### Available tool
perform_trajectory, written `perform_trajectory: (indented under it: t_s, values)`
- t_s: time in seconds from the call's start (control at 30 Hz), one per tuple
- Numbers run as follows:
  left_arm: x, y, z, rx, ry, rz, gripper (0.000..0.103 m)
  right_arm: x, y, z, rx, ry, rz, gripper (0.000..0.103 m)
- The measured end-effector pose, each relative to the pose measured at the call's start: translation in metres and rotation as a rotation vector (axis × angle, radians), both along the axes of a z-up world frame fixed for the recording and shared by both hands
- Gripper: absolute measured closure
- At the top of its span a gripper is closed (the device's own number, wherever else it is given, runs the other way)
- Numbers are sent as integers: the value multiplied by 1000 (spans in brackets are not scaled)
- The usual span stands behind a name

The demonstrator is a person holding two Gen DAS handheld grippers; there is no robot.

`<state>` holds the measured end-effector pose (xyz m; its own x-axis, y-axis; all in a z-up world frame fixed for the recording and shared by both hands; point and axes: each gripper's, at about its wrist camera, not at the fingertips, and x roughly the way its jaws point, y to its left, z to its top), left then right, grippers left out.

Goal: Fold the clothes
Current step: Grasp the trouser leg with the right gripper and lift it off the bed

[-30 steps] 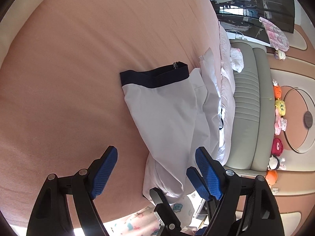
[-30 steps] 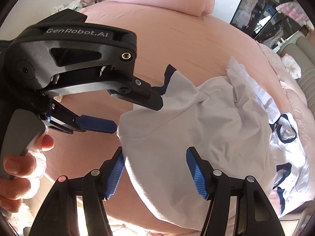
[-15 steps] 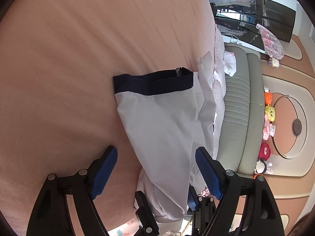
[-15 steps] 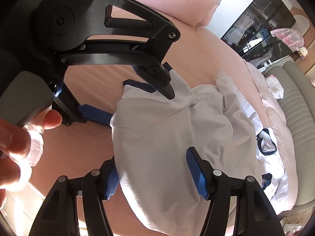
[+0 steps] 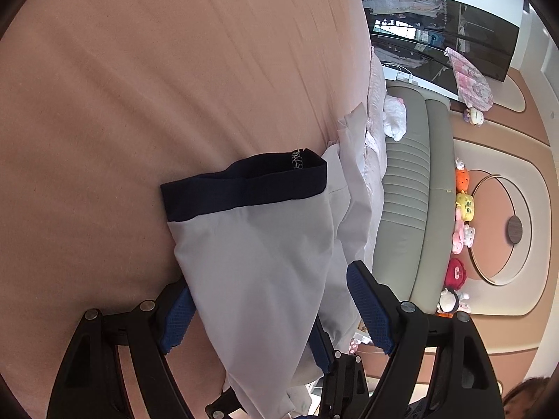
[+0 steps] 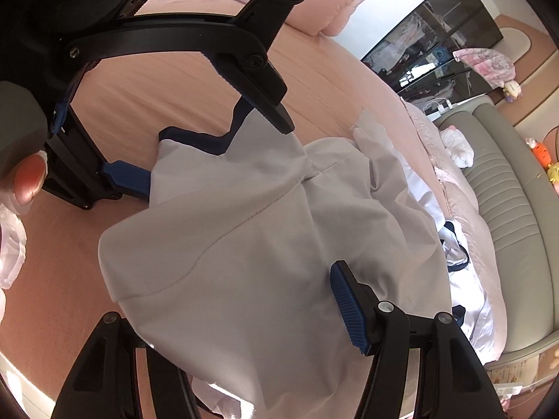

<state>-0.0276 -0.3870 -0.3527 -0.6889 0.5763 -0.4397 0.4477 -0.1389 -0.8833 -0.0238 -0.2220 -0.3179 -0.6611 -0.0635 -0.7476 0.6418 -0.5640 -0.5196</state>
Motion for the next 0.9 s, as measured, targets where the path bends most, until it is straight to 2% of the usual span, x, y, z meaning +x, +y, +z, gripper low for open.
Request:
perform_trajectory:
  t_s: [0.17,0.23,0.27,0.3,0.37,0.4,0.5,0.63,0.9]
  values:
    - [-4,2,1,-26,30,-5,24,3,-3,-3,-13,19,4,41]
    - [-8,4,1,-71,19,-55,37,0,-3,-4,-25,4,1,41]
    - [-10,5,1,-98,10,-87,53,-1,-2,-3,-32,-6,3,44]
    - [-12,5,-1,-123,-6,-110,69,-2,-1,-2,-48,-14,-3,62]
    - [-11,4,-7,-147,-36,-125,86,-5,3,1,-75,-32,-26,88]
    - [-8,2,-11,-132,-37,-111,91,-6,4,0,-82,-43,-29,93]
    - [1,-1,-15,-122,-22,-76,97,-9,6,-3,-99,-74,-27,95]
    - [9,4,-8,-164,13,-47,98,-8,8,0,-113,-73,-4,98]
    - [21,5,11,-69,150,27,98,7,6,23,-157,-52,72,100]
